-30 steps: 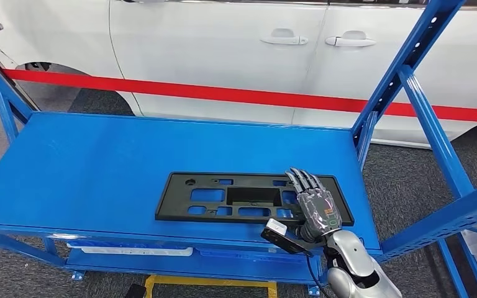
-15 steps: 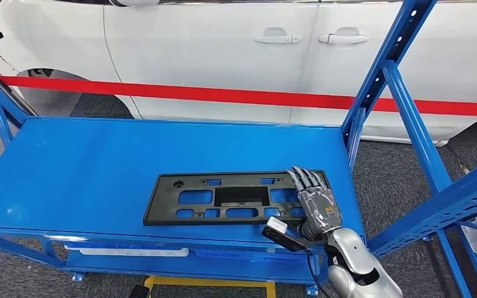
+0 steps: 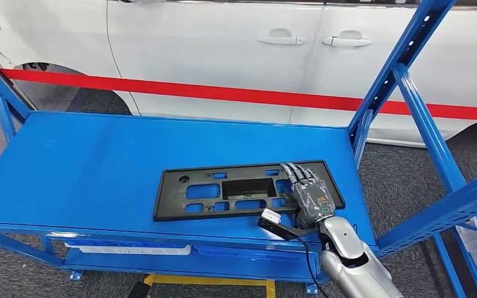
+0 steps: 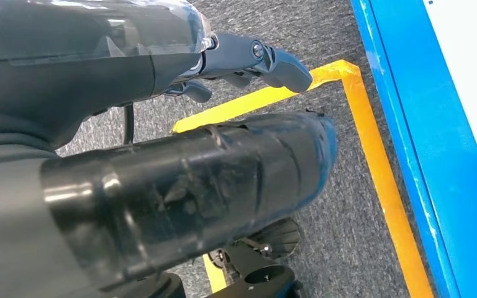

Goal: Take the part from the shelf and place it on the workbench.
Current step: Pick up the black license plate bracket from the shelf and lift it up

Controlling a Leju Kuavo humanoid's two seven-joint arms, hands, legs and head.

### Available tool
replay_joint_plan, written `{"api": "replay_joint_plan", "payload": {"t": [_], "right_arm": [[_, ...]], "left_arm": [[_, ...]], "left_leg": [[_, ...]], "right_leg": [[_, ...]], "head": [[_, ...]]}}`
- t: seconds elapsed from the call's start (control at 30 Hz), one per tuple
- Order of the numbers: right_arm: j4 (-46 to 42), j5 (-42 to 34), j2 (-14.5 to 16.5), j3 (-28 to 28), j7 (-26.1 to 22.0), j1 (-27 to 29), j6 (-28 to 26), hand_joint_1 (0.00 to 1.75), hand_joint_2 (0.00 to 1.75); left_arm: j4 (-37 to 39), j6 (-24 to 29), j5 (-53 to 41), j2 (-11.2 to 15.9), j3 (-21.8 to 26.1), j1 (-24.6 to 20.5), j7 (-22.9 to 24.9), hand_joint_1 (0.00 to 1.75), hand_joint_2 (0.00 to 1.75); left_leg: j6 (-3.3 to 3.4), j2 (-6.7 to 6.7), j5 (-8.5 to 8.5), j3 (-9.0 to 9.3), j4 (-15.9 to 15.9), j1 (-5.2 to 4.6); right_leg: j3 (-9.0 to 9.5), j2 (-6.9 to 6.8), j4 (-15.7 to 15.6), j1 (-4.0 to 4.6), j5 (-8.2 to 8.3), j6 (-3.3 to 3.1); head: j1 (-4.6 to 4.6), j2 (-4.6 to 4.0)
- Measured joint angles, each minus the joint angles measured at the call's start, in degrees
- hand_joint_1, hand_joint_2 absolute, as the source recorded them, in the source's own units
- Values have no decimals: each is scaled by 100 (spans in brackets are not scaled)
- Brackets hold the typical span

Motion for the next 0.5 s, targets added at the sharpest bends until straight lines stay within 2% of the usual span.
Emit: {"api": "replay_joint_plan", "payload": {"t": [0.07, 0.1, 0.17, 0.2, 0.27, 0.33, 0.37, 0.4, 0.43, 0.47, 0.5], "right_arm": [[56, 1, 36, 0, -16, -40, -68, 155, 175], [70, 1, 51, 0, -18, -45, -108, 158, 175], [86, 1, 73, 0, -21, -36, -206, 162, 175], [86, 0, 82, 0, -24, -29, -255, 163, 175], [72, -4, 105, -1, -32, -17, -342, 165, 175], [34, -8, 125, -8, -41, 26, -423, 166, 175], [4, -8, 127, -20, -47, 64, -468, 168, 175], [-30, -8, 127, -34, -52, 110, -512, 168, 175], [-76, -8, 127, -55, -57, 161, -555, 170, 175], [-136, -8, 127, -77, -65, 219, -600, 171, 175], [-211, -8, 127, -103, -74, 283, -646, 171, 175]], "left_arm": [[0, -2, -2, -5, -4, -4, 0, 0, 0], [0, -2, -1, -5, -5, -4, 0, 0, 0], [0, -2, 5, -7, -6, -1, 0, 0, 0], [0, -2, 9, -8, -6, 2, -1, 0, 0], [0, 1, 24, -10, -7, 4, -3, 0, 0], [0, 7, 44, -10, -7, 7, -4, 0, 0], [0, 9, 53, -10, -7, 15, -4, 0, 0], [0, 11, 59, -10, -6, 27, -4, 0, 0], [0, 13, 65, -10, -6, 40, -4, 0, 0], [0, 16, 74, -10, -7, 48, -4, 0, 0], [0, 21, 83, -10, -7, 52, -4, 0, 0]], "left_leg": [[-34, -7, -16, -6, 29, -11], [-59, -9, -20, -15, 40, -18], [-119, -11, -13, -27, 36, -24], [-151, -10, -18, -32, 34, -19], [-205, -8, -150, -94, 193, -11], [-240, -6, -502, -350, 791, -3], [-253, -5, -687, -530, 1189, -1], [-264, -5, -800, -675, 1510, 1], [-271, -4, -808, -742, 1658, 2], [-270, -4, -694, -694, 1565, 6], [-264, -3, -498, -542, 1255, 9]], "right_leg": [[355, 1, -725, 12, 273, -46], [442, 3, -921, 29, 316, -73], [453, 7, -999, 66, 314, -127], [458, 3, -1016, 56, 326, -159], [483, -7, -1065, 32, 356, -239], [496, -28, -1089, 26, 365, -300], [492, -37, -1086, 30, 363, -315], [490, -43, -1082, 34, 361, -319], [490, -43, -1075, 36, 358, -319], [492, -40, -1065, 35, 351, -316], [495, -35, -1050, 33, 340, -305]], "head": [[-1, 0], [-3, 0], [-4, 0], [-4, 0], [-4, 1], [-4, -1], [-4, -1], [-4, -1], [-4, 0], [-4, 0], [-4, 0]]}}
